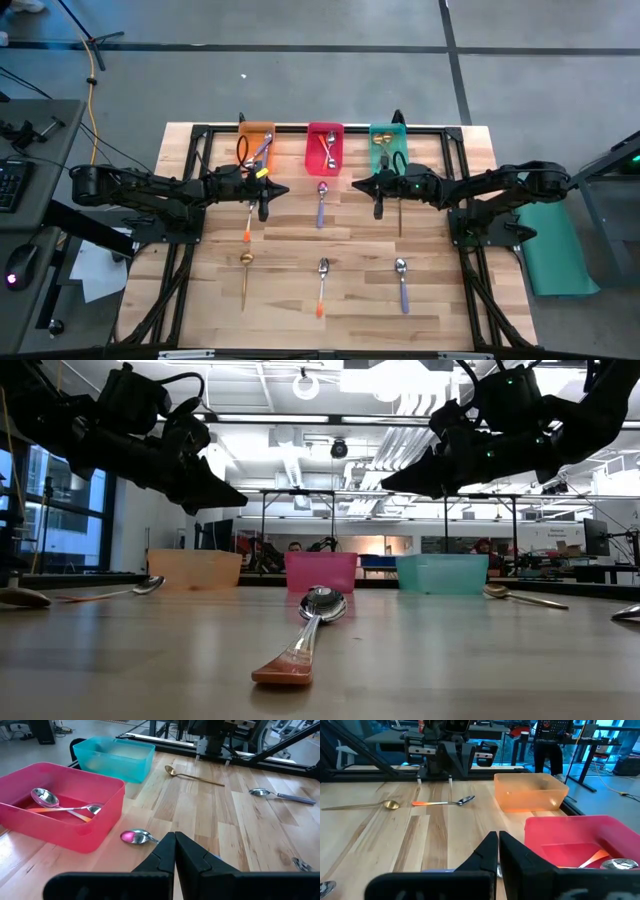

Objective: Sort silverware by color (type)
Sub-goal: Put the orange spoon into the pink bin

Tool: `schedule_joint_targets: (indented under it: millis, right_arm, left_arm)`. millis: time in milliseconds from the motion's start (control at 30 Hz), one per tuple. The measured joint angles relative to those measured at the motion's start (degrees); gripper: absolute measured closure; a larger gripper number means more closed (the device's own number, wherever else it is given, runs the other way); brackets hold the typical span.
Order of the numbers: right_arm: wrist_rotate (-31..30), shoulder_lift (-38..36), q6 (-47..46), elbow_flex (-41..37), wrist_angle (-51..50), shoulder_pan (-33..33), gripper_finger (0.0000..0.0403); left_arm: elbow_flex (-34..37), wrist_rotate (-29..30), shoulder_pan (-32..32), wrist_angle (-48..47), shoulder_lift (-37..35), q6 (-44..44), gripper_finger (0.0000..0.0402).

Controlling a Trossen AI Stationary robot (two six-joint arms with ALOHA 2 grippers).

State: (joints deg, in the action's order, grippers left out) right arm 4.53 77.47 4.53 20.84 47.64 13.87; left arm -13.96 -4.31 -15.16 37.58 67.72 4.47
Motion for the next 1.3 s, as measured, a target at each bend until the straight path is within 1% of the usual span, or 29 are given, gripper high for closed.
schedule_joint_targets:
  millis: [600, 800, 1000, 1233, 1300]
  right_arm:
    - [-0.01, 0.0, 0.9, 0.0, -0.11, 0.0, 0.0402]
    - [-0.01, 0.0, 0.88, 0.0, -0.12, 0.0, 0.0402]
    - [-0.03, 0.0, 0.46, 0.0, -0.11, 0.0, 0.0402]
    - [-0.06, 0.04, -2.02, 0.0, 0.56, 0.0, 0.0402]
    - [-0.89, 0.04, -2.81, 0.07, 0.94, 0.0, 0.0402]
  left_arm:
    - [0.0, 0.79, -0.09, -0.08, 0.0, -0.1, 0.0401]
    - [0.0, 2.59, -0.97, -0.07, 0.0, 3.24, 0.0401]
    - [0.0, 2.7, -1.54, 0.0, 0.0, 0.61, 0.0401]
    - [0.0, 2.44, -4.31, 3.08, -0.02, -0.11, 0.0401]
    - [0.0, 0.48, -6.01, 2.58, -0.02, 0.38, 0.0401]
